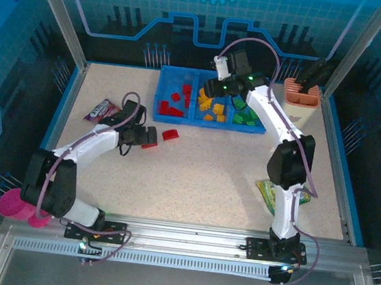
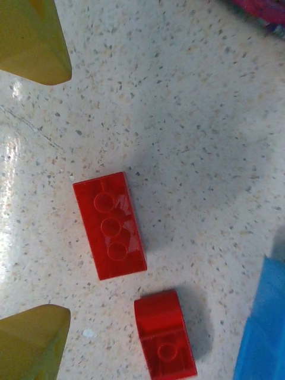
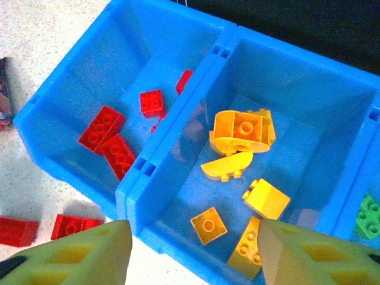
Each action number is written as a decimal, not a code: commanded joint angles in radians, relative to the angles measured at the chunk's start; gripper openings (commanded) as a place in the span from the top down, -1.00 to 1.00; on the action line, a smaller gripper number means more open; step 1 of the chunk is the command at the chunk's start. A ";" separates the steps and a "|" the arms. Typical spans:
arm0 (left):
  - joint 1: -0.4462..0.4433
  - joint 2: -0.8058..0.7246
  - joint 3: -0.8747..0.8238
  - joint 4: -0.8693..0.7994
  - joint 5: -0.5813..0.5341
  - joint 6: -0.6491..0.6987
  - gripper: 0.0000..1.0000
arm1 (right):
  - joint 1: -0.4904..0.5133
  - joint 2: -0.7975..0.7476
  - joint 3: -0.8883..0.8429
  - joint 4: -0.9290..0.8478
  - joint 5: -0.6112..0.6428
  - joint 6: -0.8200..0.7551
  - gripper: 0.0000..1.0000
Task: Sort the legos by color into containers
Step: Pick up the lego from the middle-left of the table.
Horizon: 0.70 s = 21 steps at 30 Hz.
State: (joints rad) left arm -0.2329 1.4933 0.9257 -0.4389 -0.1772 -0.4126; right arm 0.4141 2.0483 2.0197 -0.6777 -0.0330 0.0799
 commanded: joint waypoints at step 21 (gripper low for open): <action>-0.082 0.248 0.075 0.091 -0.066 -0.178 -0.91 | 0.009 -0.391 -0.467 0.112 -0.108 0.083 -0.36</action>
State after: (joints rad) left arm -0.3107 1.7195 0.9745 -0.3508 -0.2150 -0.5781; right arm 0.4141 1.7367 1.5906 -0.5758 -0.0738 0.1238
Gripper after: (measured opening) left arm 0.954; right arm 0.677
